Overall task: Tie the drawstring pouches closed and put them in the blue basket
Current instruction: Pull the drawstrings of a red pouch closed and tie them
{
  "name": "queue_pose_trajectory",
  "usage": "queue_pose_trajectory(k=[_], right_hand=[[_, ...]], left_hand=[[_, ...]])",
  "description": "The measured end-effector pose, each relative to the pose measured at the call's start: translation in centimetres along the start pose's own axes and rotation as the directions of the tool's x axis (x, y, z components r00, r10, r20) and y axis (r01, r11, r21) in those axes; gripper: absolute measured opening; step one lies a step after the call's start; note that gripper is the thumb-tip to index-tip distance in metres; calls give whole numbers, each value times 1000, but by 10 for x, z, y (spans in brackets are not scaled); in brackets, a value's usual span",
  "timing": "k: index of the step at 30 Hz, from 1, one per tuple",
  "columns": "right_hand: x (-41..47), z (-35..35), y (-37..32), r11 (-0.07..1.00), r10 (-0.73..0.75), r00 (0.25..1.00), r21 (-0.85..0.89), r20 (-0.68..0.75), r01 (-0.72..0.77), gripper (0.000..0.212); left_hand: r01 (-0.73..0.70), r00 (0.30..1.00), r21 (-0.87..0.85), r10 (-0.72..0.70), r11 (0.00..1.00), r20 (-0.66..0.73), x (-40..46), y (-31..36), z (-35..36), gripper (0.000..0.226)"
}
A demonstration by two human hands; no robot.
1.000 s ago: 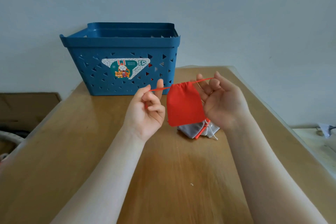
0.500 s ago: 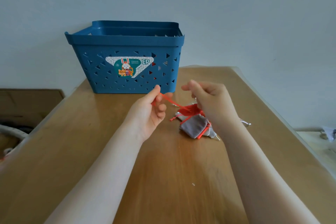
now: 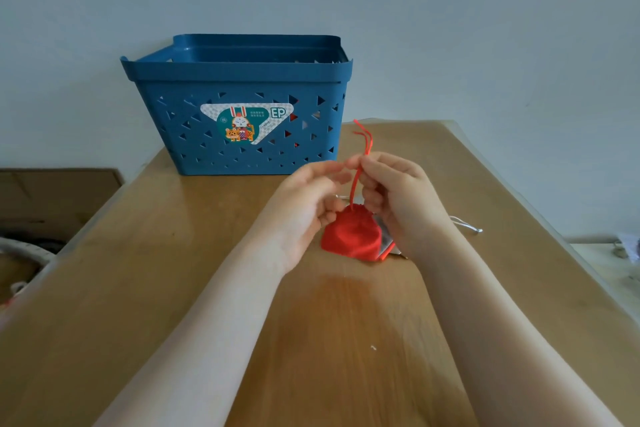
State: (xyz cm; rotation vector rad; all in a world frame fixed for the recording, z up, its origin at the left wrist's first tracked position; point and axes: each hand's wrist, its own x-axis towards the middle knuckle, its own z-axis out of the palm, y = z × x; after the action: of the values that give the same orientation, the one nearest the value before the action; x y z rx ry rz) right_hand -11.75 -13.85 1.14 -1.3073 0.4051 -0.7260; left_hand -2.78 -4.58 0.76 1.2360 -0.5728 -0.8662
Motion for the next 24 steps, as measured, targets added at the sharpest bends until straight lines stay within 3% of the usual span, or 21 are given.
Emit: queue_pose_trajectory(k=[3, 7, 9, 11, 13, 15, 19, 21, 24], right_hand=[[1, -1, 0, 996, 29, 998, 85, 49, -33, 28], [1, 2, 2, 998, 34, 999, 54, 39, -36, 27], [-1, 5, 1, 997, 44, 999, 56, 22, -45, 25], [1, 3, 2, 997, 54, 998, 63, -37, -52, 24], [4, -2, 4, 993, 79, 990, 98, -116, -67, 25], [7, -7, 3, 984, 86, 986, 164, -143, -62, 29], [3, -8, -3, 978, -71, 997, 197, 9, 68, 27], [-1, -4, -4, 991, -131, 987, 54, 91, 126, 26], [-3, 2, 0, 970, -137, 969, -169, 206, 173, 26]], left_hand=[[-95, 996, 296, 90, 951, 29, -3, -7, 5, 16], [-186, 978, 418, 207, 889, -4, -5, -6, 4, 16], [-140, 988, 353, 153, 925, -9, -3, -6, 1, 20], [-49, 998, 154, 43, 987, 38, -2, -4, 2, 21], [68, 994, -30, -65, 997, 83, 0, -3, 2, 24], [125, 989, -77, -118, 989, 85, 0, -3, 2, 27], [33, 999, 226, -40, 974, 28, -4, -5, 5, 33], [-63, 998, 360, 51, 931, 42, -4, -8, 7, 41], [-209, 978, 519, 172, 829, 120, -2, -15, 7, 33]])
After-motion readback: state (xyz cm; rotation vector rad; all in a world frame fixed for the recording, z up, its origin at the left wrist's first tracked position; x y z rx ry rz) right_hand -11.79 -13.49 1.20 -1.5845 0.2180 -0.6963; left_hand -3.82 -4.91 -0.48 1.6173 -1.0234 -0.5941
